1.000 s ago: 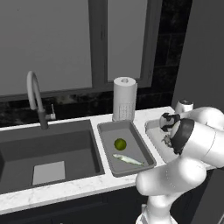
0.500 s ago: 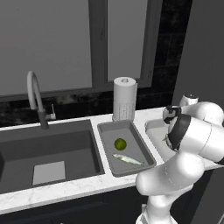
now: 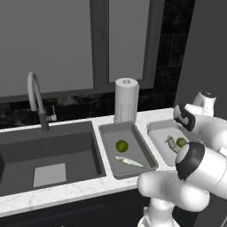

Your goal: Place one lime and one fish in each tupperware on the nearby counter, to pack two identical lunches.

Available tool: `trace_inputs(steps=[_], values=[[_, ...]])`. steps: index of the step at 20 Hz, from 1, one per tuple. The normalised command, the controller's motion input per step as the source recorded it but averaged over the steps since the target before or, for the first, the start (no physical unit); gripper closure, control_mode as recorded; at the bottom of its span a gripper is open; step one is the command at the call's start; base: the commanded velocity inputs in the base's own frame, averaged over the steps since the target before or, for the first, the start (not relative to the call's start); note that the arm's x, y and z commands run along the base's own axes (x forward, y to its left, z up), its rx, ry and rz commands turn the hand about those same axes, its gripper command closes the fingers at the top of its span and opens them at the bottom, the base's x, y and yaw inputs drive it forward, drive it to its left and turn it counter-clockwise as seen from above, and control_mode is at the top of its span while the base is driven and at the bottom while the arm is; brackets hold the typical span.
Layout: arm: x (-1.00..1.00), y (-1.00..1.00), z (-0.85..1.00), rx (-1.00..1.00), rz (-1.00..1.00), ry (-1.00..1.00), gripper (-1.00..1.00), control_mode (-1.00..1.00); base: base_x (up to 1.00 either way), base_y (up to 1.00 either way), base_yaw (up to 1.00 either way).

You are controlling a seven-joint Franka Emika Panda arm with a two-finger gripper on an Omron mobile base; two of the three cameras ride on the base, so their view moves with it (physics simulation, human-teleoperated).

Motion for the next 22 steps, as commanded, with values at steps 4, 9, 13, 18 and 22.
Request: trace_inputs(steps=[4, 9, 13, 18, 22], values=[[-0.79, 0.64, 0.67, -0.07, 0.00, -0.19, -1.00, -1.00, 0.00, 0.00, 0.00], [-0.48, 0.95, 0.62, -0.19, 0.00, -0.18, -1.00, -1.00, 0.00, 0.00, 0.00], [-0.42, 0.95, 0.59, -0.21, 0.00, -0.19, -1.00, -1.00, 0.00, 0.00, 0.00], [-0.40, 0.83, 0.65, -0.20, 0.00, -0.19, -1.00, -1.00, 0.00, 0.00, 0.00], [-0.36, 0.52, 0.63, -0.17, 0.00, -0.20, -1.00, -1.00, 0.00, 0.00, 0.00]])
